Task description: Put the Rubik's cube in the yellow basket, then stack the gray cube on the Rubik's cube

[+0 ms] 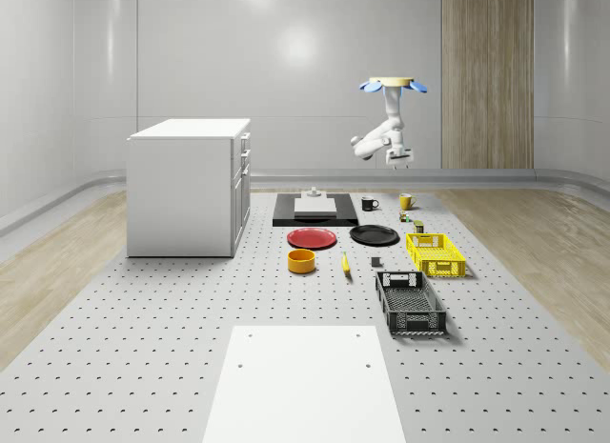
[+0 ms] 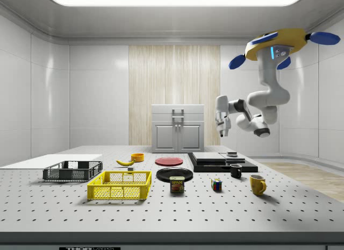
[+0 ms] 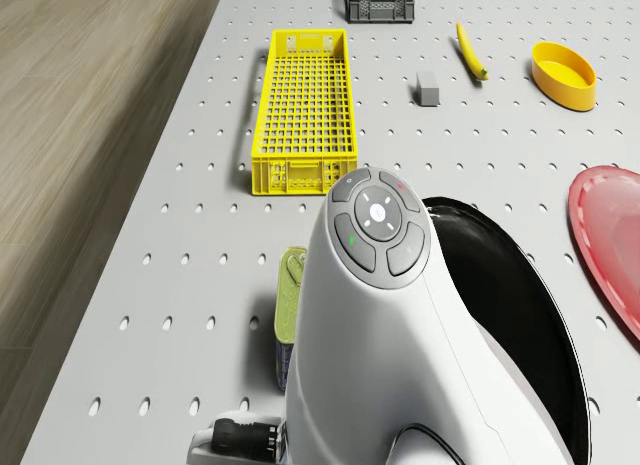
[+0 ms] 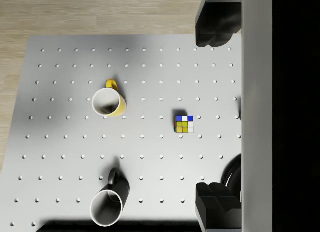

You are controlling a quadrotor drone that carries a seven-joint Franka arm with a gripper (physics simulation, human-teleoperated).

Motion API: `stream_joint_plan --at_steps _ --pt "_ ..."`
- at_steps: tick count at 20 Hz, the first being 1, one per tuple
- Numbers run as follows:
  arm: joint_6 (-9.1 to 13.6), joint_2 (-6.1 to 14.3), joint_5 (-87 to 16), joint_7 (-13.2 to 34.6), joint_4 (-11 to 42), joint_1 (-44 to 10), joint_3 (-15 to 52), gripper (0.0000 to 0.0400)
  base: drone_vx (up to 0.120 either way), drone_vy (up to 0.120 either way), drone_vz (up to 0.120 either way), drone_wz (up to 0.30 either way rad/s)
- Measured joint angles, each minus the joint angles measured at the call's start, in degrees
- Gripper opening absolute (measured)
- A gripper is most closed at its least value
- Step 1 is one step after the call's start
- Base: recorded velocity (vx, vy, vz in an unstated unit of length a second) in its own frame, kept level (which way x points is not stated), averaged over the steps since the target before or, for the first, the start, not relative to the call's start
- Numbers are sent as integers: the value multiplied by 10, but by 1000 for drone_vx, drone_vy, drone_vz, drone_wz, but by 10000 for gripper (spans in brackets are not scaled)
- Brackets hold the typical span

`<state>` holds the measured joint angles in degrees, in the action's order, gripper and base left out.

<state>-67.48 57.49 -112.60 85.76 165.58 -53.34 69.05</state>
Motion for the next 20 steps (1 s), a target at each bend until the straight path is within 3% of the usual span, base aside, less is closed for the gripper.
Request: stream_joint_plan --at_steps 4,20 --pt "7 18 -9 22 3 -32 16 400 100 0 -120 0" --pt "-20 71 5 55 2 -75 44 400 0 0 -120 0"
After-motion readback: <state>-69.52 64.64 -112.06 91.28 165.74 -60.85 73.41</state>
